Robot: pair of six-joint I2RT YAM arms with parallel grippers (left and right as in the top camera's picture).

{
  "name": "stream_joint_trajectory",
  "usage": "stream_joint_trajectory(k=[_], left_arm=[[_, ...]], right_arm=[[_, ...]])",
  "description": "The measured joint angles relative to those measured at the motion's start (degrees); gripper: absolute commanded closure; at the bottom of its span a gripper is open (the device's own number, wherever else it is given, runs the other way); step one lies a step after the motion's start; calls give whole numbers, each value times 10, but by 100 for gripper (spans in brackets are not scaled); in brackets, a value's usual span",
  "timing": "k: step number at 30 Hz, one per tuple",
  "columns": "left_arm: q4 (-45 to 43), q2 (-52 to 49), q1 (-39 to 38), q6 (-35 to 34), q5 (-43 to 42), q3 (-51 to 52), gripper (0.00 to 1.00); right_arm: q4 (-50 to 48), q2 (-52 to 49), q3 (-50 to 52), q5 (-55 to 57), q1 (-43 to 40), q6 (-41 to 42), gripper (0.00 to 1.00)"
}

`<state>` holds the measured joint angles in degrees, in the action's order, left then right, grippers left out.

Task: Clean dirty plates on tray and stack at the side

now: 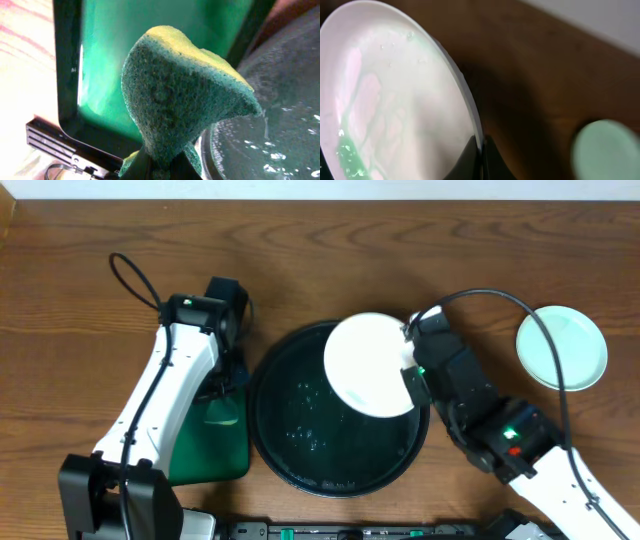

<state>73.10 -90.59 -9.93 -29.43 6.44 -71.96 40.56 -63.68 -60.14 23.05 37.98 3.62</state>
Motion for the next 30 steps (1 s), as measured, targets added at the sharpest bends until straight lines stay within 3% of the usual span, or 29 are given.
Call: stream_joint_trajectory(k=[9, 19, 24, 30], left_arm=[[-4, 0, 16, 10, 0, 5, 93], [-17, 0, 16, 10, 2, 5, 93], [-33, 0, 16, 10, 4, 18, 93], [-37, 0, 16, 10, 5, 30, 93]], right_arm=[[66, -55, -75, 125, 27, -117, 99], [72, -159, -77, 277, 168, -183, 99], [67, -219, -77, 406, 247, -205, 99], [55, -222, -77, 498, 286, -211, 99]])
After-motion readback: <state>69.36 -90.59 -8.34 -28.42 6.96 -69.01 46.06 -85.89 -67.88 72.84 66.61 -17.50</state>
